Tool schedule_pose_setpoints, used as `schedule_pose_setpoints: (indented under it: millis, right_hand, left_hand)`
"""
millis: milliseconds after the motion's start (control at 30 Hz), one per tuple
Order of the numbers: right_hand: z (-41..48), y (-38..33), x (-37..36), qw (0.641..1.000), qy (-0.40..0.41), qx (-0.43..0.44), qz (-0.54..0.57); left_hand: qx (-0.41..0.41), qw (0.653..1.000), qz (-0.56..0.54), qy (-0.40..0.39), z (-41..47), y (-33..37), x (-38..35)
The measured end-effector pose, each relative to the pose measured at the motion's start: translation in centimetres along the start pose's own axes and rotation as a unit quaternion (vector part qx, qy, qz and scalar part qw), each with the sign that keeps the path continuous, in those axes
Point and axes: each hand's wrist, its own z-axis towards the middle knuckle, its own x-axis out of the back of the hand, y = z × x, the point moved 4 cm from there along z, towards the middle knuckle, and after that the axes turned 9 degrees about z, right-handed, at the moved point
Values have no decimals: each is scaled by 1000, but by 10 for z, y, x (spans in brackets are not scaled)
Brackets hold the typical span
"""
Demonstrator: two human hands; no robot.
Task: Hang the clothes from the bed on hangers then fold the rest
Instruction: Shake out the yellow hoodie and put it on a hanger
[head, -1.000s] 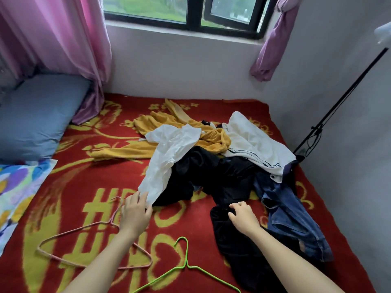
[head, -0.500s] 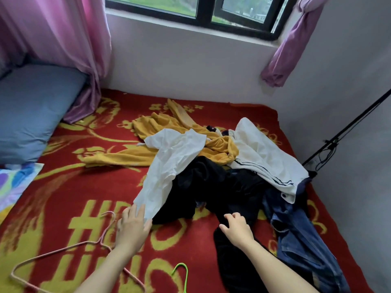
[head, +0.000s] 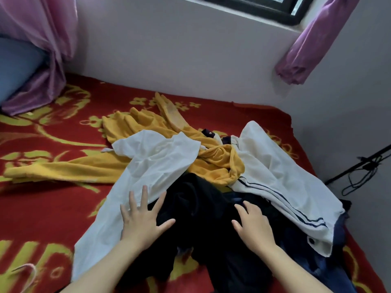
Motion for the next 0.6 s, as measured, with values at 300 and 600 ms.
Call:
schedule_pose_setpoints:
  millis: [300, 600]
  right_hand:
    - [137, 10, -40, 995, 68, 50, -54]
    - [204, 14, -68, 991, 39, 74, -100]
  left_hand:
    - [41, 998, 16, -38, 95, 29, -128]
    - [6, 999, -17, 26, 113, 30, -136]
